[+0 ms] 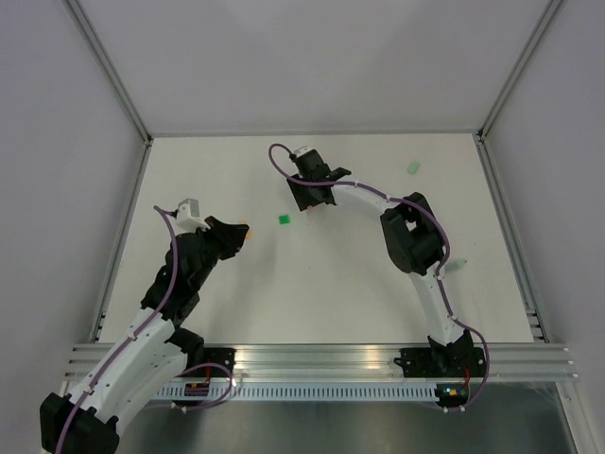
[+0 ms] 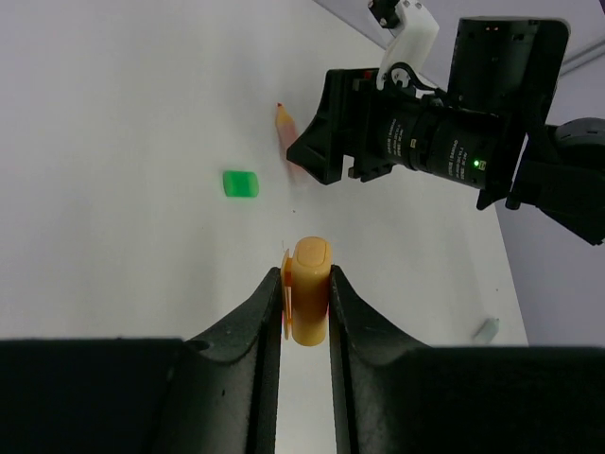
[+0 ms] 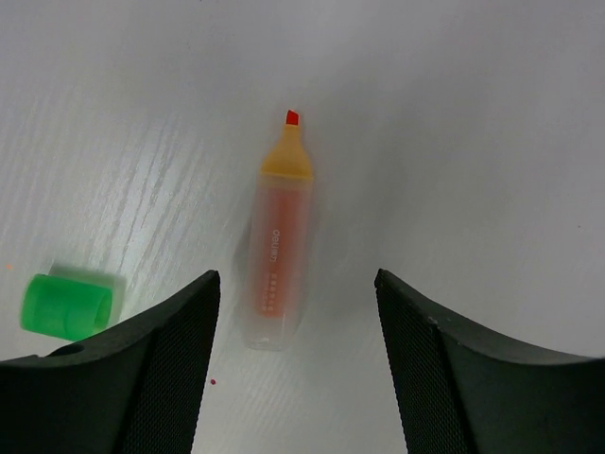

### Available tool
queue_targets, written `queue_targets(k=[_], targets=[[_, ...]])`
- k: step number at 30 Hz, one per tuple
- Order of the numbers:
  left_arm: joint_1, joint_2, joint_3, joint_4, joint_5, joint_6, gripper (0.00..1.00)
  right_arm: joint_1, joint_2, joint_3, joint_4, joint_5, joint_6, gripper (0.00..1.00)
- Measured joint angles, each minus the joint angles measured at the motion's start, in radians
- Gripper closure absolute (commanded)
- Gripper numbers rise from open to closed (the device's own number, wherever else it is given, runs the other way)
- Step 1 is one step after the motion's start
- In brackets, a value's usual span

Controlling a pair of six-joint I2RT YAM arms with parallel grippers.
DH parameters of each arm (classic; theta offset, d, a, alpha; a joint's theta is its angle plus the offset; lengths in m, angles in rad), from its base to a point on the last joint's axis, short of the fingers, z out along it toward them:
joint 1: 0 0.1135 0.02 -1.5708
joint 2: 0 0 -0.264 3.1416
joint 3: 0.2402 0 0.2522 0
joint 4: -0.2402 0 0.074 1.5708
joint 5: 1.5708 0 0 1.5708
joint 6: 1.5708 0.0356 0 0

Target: Insert the pens into the pen caps

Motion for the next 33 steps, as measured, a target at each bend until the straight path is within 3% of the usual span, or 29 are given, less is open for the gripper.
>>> queue_targets(k=[23, 30, 33], targets=[[0.000, -0.031, -0.015, -0.063, -0.080, -0.027, 0.98, 0.045, 0.024, -0.005, -0.036, 0.049, -0.008, 0.41], [0.000, -0.039, -0.016, -0.068, -0.082, -0.032, 0.98, 0.045, 0.045, 0.025, -0.043, 0.045, 0.006, 0.54], [0.000, -0.041, -0.016, -0.068, -0.082, -0.034, 0.98, 0.044, 0.046, 0.026, -0.043, 0.036, 0.014, 0.54]])
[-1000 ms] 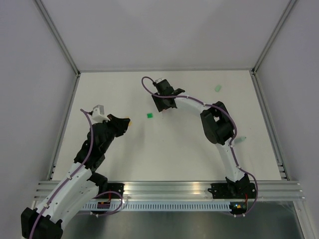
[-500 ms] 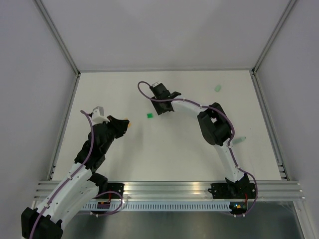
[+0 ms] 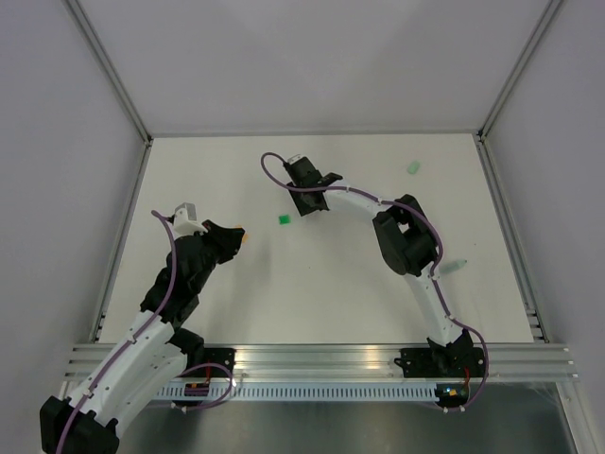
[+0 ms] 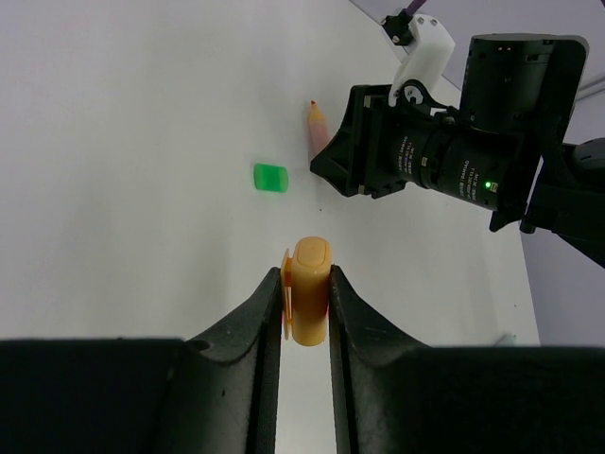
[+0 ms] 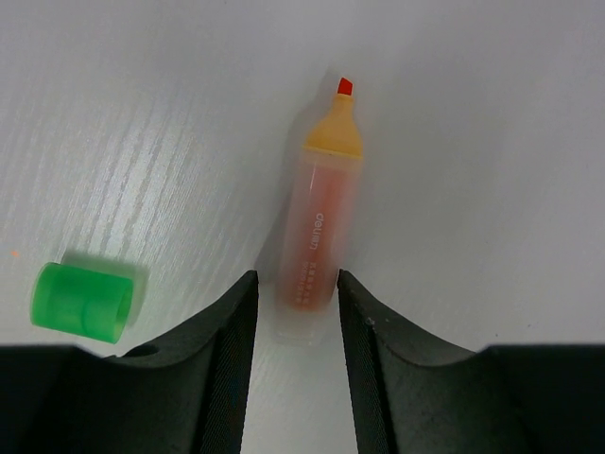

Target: Insert the pens into the pen caps

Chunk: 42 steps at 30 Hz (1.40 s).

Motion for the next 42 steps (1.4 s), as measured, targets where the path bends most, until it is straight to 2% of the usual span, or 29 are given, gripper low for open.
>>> queue_targets(k=[4, 7, 11, 17, 24, 29, 32, 36, 42], targets=[[0.000, -0.003, 0.000, -0.003, 0.000, 0.000, 0.98, -0.004, 0.002, 0.003, -0.005, -0.019, 0.014, 0.54], [0.000, -0.008, 0.000, -0.003, 0.000, 0.000, 0.98, -0.009, 0.008, 0.016, -0.018, -0.034, 0.022, 0.60], [0.000, -0.019, -0.001, -0.003, 0.000, -0.001, 0.98, -0.013, 0.010, 0.020, -0.023, -0.049, 0.031, 0.81], [0.000, 0.000, -0.015, -0.001, -0.012, -0.002, 0.98, -0.016, -0.019, -0.035, 0.014, -0.051, 0.038, 1.00], [0.000, 0.032, -0.017, -0.001, -0.011, -0.002, 0.98, 0.000, -0.250, -0.396, 0.091, -0.054, 0.106, 1.00], [0.000, 0.069, -0.017, 0.020, 0.015, -0.002, 0.98, 0.064, -0.371, -0.565, 0.100, -0.025, 0.158, 1.00], [0.000, 0.143, -0.007, 0.032, 0.067, -0.008, 0.98, 0.116, -0.464, -0.691, 0.126, -0.029, 0.192, 1.00], [0.000, 0.235, 0.044, 0.029, 0.129, -0.014, 0.98, 0.170, -0.618, -0.857, 0.211, -0.074, 0.226, 1.00], [0.000, 0.245, 0.133, 0.066, 0.180, -0.023, 0.98, 0.209, -0.903, -1.025, 0.405, -0.125, 0.273, 1.00]])
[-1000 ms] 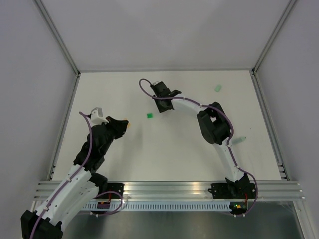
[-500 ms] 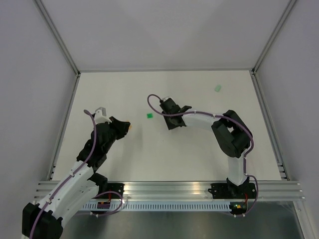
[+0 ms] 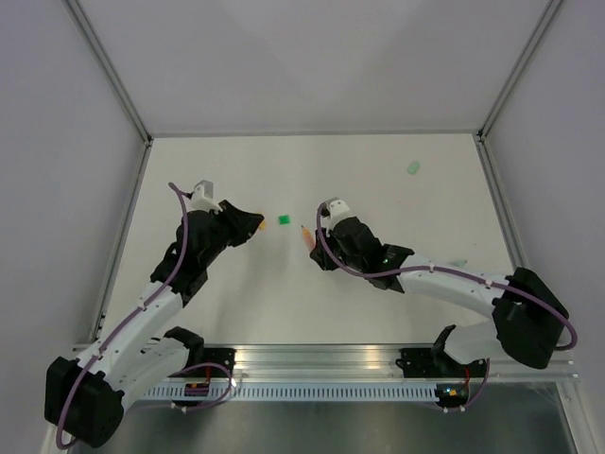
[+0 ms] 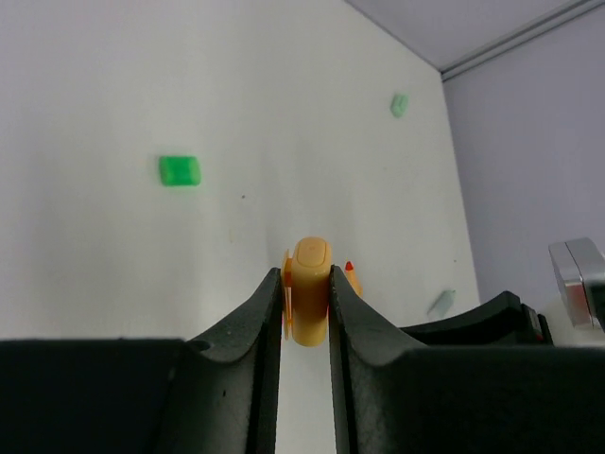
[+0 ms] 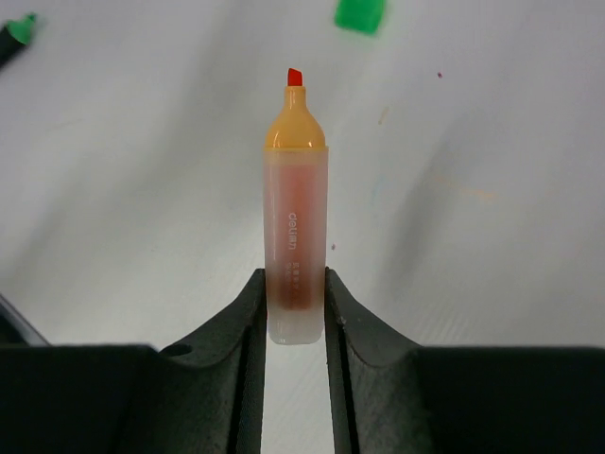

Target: Insert the pens into the pen caps

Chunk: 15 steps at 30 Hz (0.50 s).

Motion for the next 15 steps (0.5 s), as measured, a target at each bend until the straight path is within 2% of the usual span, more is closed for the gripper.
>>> queue_targets(k=[5, 10, 15], targets=[[-0.010, 0.032, 0.078, 0.054, 0.025, -0.023, 0.98, 0.029, -0.152, -0.079, 0.156, -0.017, 0.011, 1.00], [-0.038, 0.072, 0.112, 0.101, 0.025, -0.024, 0.98, 0.040, -0.227, -0.138, 0.230, -0.026, 0.017, 1.00], [-0.145, 0.108, 0.146, 0.118, -0.015, -0.023, 0.98, 0.045, -0.243, -0.143, 0.264, -0.023, 0.019, 1.00]])
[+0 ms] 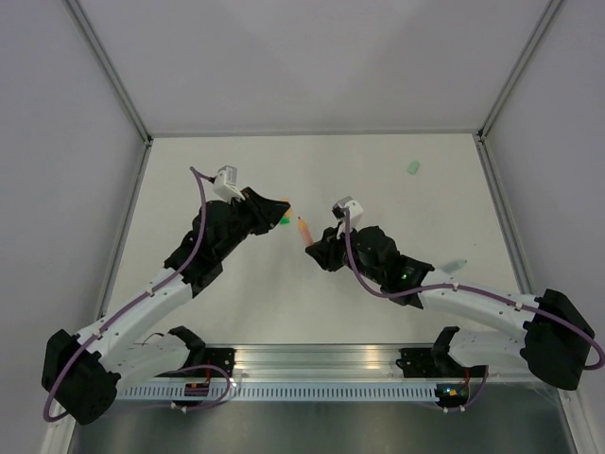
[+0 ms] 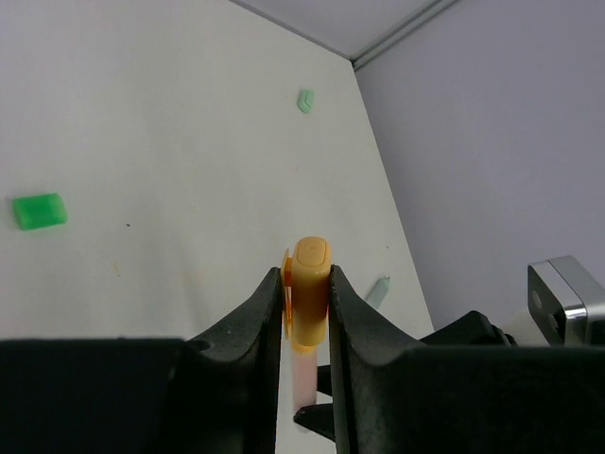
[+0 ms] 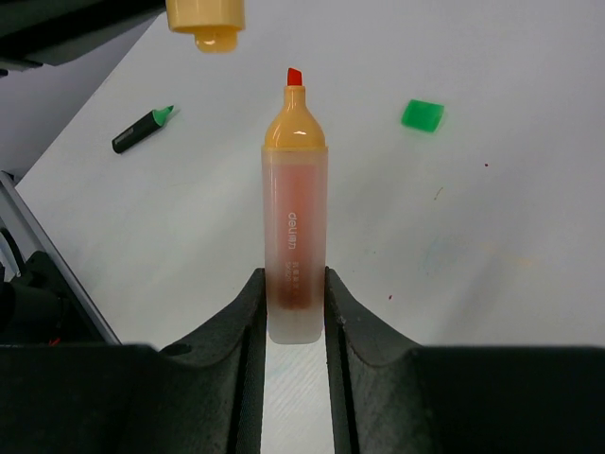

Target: Insert the pens into the pen caps

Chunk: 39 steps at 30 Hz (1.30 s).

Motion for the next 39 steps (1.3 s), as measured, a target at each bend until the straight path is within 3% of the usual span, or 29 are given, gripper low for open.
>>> queue_targets(k=[6, 15, 39], targets=[[-0.116, 0.053, 0.058, 0.000, -0.087, 0.001, 0.98, 0.008, -0.012, -0.006, 0.011, 0.006, 0.000, 1.00], [-0.121, 0.079, 0.062, 0.000, -0.154, 0.001, 0.98, 0.011, -0.051, -0.019, 0.014, 0.021, 0.001, 1.00], [-0.145, 0.130, 0.065, 0.039, -0.154, 0.000, 0.98, 0.018, -0.051, -0.019, 0.012, 0.030, 0.000, 1.00]])
